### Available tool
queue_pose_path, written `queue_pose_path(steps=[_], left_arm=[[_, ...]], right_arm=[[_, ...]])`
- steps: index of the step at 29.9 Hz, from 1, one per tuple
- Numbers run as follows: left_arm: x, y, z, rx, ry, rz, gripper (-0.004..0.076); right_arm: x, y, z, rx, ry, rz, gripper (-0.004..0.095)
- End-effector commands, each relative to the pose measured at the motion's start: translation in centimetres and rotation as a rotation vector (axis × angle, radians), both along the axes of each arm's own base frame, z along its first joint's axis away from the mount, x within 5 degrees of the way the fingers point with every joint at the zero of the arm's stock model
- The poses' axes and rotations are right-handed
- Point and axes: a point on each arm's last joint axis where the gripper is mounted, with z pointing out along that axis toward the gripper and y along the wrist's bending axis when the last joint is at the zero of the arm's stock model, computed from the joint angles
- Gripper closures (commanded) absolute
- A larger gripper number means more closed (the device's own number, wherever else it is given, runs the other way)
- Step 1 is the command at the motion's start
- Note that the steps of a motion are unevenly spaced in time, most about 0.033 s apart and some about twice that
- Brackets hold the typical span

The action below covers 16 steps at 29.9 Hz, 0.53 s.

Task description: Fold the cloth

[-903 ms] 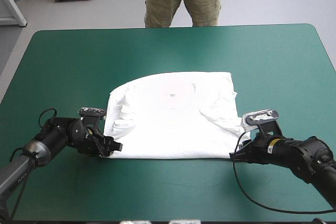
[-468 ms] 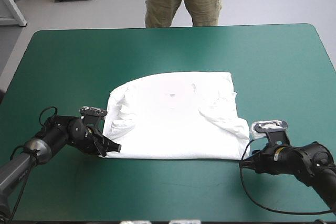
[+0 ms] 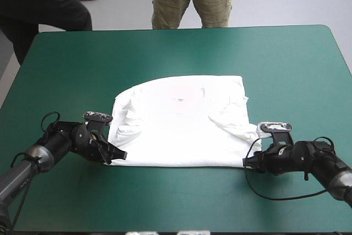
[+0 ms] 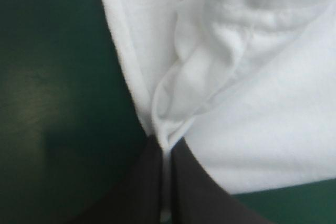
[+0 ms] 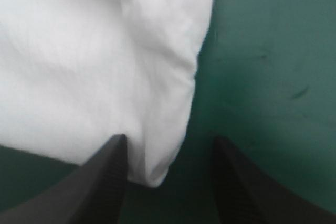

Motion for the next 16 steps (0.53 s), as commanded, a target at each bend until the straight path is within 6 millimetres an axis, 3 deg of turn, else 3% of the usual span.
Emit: queue_pose_path(steps=[1,6,16], left_arm=[[0.0,-0.4,-0.7,-0.028,0.026,0.016,0.0733],[0.0,-0.4,-0.7,-0.030,0.022,0.018,0.0733],[-0.6,-0.3,1.5,-0.060,-0.087,0.030,0.0733]], right_arm=[[1.3,0.4,-0.7,0.007,-0.009,0.027,0.0553],[1.4,0.8,-1.5,0.020,0.028,0.103,0.0929],[-1.4,0.4,1.7,0.039,-0.013,0.132,0.0925]])
